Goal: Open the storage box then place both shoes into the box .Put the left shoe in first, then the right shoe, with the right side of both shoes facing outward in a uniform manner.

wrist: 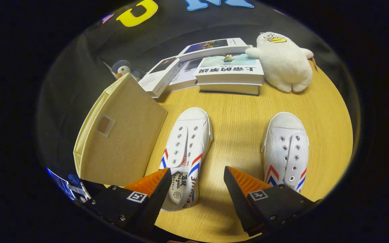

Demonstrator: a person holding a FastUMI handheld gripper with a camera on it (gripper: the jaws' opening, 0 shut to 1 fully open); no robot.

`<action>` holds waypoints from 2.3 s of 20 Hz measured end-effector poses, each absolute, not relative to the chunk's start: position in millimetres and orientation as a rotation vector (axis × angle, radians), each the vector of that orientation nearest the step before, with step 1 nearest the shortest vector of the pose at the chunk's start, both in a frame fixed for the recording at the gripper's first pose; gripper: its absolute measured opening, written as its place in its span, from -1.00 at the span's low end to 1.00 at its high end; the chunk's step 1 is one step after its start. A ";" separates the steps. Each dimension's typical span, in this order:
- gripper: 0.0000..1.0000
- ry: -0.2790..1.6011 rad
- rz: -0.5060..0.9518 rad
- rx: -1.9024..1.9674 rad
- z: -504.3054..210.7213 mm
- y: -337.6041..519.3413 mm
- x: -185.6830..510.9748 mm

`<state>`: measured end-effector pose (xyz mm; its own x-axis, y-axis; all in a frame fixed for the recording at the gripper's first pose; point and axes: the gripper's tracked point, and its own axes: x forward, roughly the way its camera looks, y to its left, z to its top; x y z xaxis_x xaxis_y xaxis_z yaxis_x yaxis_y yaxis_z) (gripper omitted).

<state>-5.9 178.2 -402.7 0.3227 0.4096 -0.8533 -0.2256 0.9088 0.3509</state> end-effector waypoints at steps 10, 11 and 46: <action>0.19 1.184 0.528 0.118 -430.4 201.8 -1.2; -0.11 1.183 0.526 0.103 -426.6 201.4 -1.4; -0.94 1.186 0.648 0.314 -200.4 304.2 22.5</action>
